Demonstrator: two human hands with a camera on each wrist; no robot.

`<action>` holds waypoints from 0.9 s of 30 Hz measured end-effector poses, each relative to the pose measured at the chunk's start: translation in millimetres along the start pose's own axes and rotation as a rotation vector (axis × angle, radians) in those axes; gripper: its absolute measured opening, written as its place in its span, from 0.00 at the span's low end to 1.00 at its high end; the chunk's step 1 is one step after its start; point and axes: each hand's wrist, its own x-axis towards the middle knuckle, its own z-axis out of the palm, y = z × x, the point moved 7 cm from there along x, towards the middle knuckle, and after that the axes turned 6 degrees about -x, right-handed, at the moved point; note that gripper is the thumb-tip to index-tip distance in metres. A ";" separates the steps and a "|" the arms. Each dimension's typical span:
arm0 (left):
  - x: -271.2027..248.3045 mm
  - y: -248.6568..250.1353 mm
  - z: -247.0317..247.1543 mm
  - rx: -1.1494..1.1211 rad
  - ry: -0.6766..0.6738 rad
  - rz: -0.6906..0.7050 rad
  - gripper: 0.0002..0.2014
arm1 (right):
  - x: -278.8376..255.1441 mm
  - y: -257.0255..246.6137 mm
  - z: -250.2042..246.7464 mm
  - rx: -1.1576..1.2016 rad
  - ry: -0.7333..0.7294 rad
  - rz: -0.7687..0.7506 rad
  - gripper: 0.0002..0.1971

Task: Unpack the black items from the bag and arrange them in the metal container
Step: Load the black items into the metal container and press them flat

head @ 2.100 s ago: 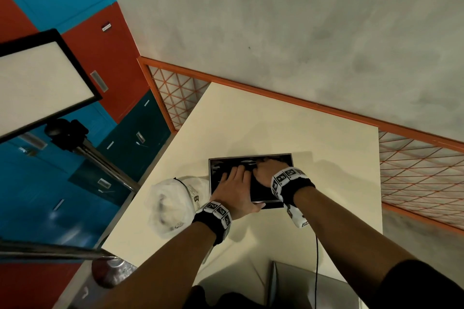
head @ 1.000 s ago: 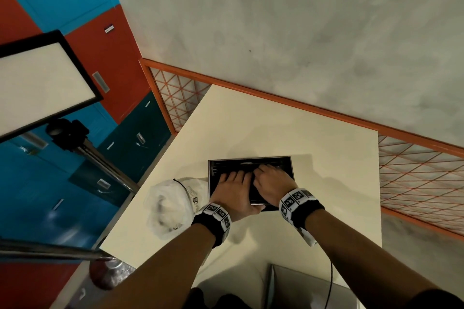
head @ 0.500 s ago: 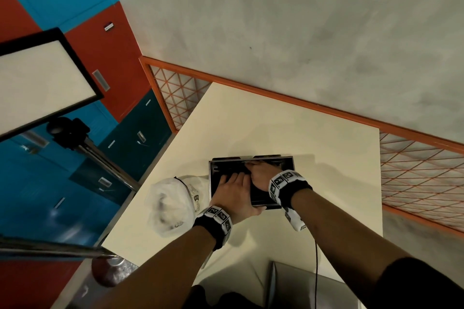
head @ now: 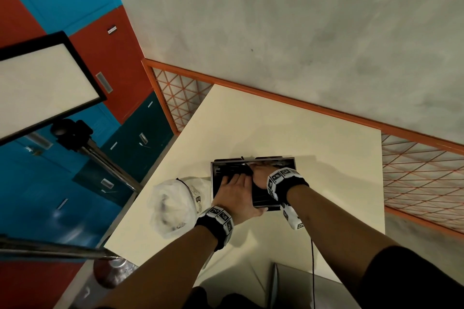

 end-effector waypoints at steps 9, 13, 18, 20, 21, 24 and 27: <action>-1.5 2.4 1.6 -0.030 -0.006 0.017 0.38 | -2.9 6.5 3.5 -0.014 -0.045 0.006 0.27; 0.6 1.8 -1.1 -0.027 0.000 0.017 0.38 | -2.2 0.8 -1.8 -0.098 0.012 -0.010 0.24; 1.4 2.6 -3.2 -0.019 -0.021 0.030 0.39 | -1.3 -5.2 -6.8 -0.086 0.057 0.035 0.16; 2.8 2.8 -5.1 -0.028 -0.037 0.040 0.39 | -3.1 -3.7 -11.9 -0.067 0.041 0.086 0.12; 3.2 2.6 -6.4 -0.037 -0.033 0.048 0.38 | -3.4 -2.6 -13.8 -0.058 0.028 0.101 0.11; 2.6 3.9 -8.6 -0.055 0.008 0.083 0.38 | -3.9 0.9 -11.7 -0.051 -0.027 0.108 0.12; 1.6 5.6 -7.0 -0.052 0.038 0.118 0.42 | -2.5 3.2 -8.2 -0.065 -0.014 0.070 0.15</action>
